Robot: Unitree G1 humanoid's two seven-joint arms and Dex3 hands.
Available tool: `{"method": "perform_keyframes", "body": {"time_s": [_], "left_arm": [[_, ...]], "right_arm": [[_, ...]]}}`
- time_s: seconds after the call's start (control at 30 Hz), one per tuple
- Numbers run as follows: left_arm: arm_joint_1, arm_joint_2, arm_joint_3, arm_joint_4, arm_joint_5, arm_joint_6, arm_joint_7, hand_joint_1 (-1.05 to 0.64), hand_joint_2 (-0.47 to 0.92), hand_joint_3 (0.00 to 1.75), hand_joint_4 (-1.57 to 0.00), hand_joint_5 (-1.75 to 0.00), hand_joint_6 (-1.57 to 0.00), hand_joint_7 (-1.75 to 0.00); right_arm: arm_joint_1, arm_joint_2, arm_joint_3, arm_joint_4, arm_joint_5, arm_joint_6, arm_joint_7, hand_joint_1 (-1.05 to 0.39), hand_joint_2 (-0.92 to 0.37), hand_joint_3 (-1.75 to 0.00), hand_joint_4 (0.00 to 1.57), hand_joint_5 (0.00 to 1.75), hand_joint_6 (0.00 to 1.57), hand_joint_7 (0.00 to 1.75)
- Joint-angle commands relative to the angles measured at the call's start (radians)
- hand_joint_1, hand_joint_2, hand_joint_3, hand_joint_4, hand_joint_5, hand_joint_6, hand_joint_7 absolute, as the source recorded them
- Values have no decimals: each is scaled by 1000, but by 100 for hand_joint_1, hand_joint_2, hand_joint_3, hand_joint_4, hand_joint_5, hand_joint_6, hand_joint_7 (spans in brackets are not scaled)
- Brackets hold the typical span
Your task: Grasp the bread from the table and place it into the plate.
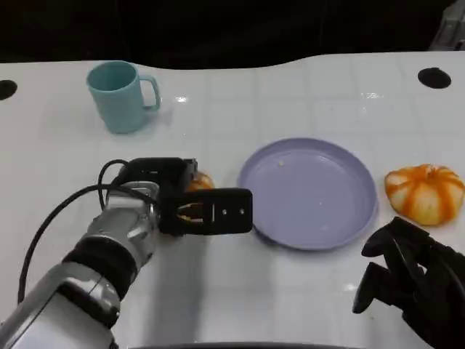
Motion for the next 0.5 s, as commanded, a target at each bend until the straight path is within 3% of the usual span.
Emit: {"method": "perform_keyframes", "body": {"time_s": [0.03, 0.2, 0.27, 0.33, 0.37, 0.4, 0.43, 0.5], "left_arm": [[-36, 0, -10, 75, -16, -33, 20, -29, 81, 1, -6, -14, -20, -1], [-39, -1, -17, 126, -22, -87, 39, -24, 83, 1, -12, -15, -23, -2], [-36, 0, -14, 141, -31, -112, 58, -21, 85, 1, -23, -14, -30, -2], [-31, 1, -12, 154, -37, -133, 93, -19, 90, 3, -50, -18, -50, -6], [-25, 3, -13, 157, -37, -149, 128, -19, 91, 3, -56, -19, -54, -7], [-23, 5, -15, 160, -37, -159, 152, -21, 92, 5, -71, -43, -75, -8], [-21, 5, -16, 163, -37, -166, 168, -23, 92, 7, -74, -81, -93, -6], [-22, 5, -18, 169, -38, -173, 182, -25, 92, 8, -74, -103, -103, -4]], "right_arm": [[6, -3, -12, -12, 19, 1, -4, -46, -92, -35, 65, 175, 50, 160], [16, -9, -10, -21, 19, -3, 1, -46, -92, -36, 65, 175, 51, 160], [19, -8, -12, -24, 22, 0, -1, -46, -92, -35, 65, 175, 50, 160], [20, -8, -13, -27, 25, 3, -5, -47, -92, -35, 64, 175, 50, 160], [21, -7, -14, -29, 28, 5, -6, -47, -92, -34, 64, 175, 50, 160], [22, -6, -15, -30, 32, 8, -7, -47, -92, -34, 64, 175, 50, 160], [23, -6, -15, -32, 34, 10, -8, -47, -92, -35, 64, 175, 50, 160], [23, -6, -16, -33, 36, 12, -9, -47, -92, -35, 64, 175, 50, 160]]}}
